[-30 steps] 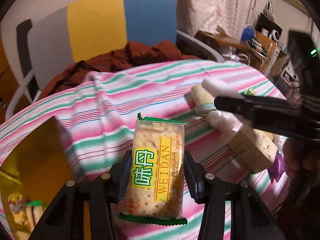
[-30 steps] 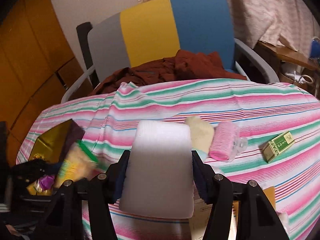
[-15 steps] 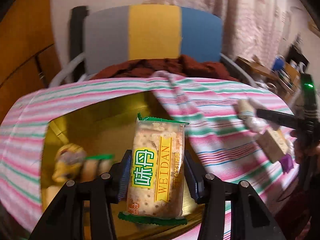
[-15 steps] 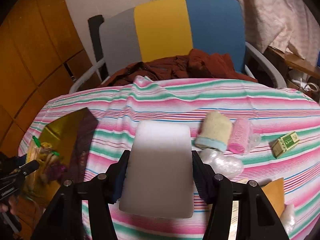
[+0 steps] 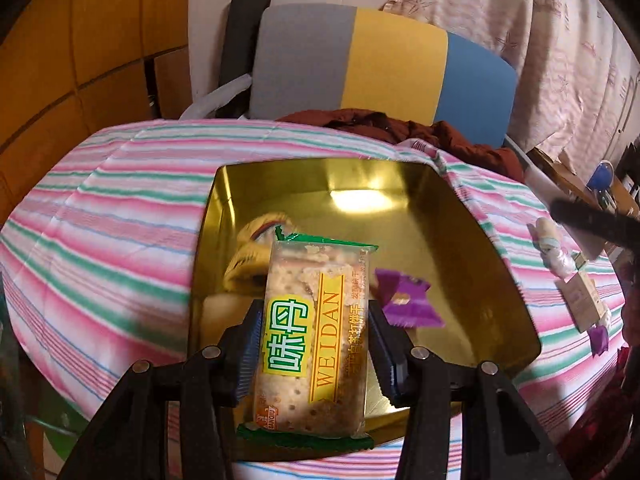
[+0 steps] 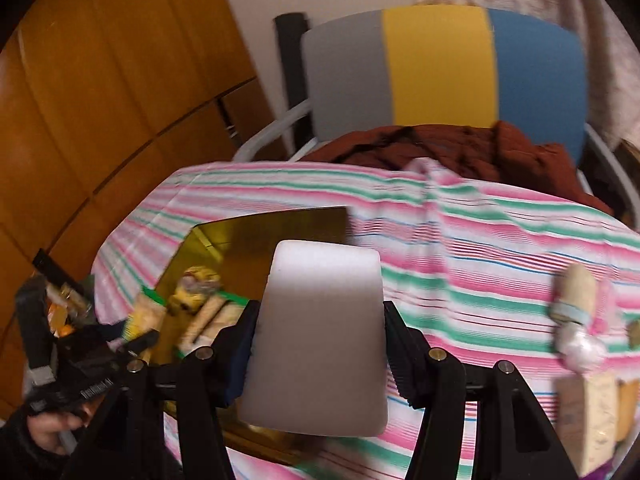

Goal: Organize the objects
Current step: 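Place the cracker packet and white foam block into the gold tray with both tools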

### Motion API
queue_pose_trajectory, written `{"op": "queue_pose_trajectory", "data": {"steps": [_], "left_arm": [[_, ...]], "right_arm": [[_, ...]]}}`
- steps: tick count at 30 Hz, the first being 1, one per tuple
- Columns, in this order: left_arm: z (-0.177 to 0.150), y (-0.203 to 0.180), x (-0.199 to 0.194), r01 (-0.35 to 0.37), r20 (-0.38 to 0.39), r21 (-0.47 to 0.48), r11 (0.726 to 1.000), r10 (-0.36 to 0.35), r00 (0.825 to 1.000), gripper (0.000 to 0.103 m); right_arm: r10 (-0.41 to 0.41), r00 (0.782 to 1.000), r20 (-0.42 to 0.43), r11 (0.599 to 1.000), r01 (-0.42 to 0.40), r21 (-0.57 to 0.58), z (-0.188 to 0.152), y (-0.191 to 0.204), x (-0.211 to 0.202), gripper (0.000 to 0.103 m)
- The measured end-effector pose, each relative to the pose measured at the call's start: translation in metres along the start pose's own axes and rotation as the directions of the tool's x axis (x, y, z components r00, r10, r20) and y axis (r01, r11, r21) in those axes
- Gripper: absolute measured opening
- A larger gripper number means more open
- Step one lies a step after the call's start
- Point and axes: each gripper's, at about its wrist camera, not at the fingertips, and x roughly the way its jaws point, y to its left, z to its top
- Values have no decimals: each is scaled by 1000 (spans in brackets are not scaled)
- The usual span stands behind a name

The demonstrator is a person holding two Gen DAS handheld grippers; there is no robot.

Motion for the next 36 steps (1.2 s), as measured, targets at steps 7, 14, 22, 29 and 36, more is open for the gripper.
{"op": "queue_pose_trajectory", "data": {"steps": [7,14,22,29,36], "left_arm": [[-10,10,3,21,-9,-20,1000,-21,1000,56],[-12,8,-4,13,12,-13,1000,-12,1000,71],[-10,12,-30,-73,105,-37,997,76,991,71],[-8,3,-48,-122,170,-9,993,121,978,71],[-9,-1,-50,-159,189,5,987,156,970,71]], "right_arm": [[8,999,-33,999,-10,-40,13,51,31,61],[37,999,26,999,-36,-22,26,80,42,103],[-31,997,74,987,42,-155,-1,96,29,103],[3,997,76,994,5,-105,-27,86,18,103],[-107,979,171,990,122,-77,-43,79,-6,103]]}}
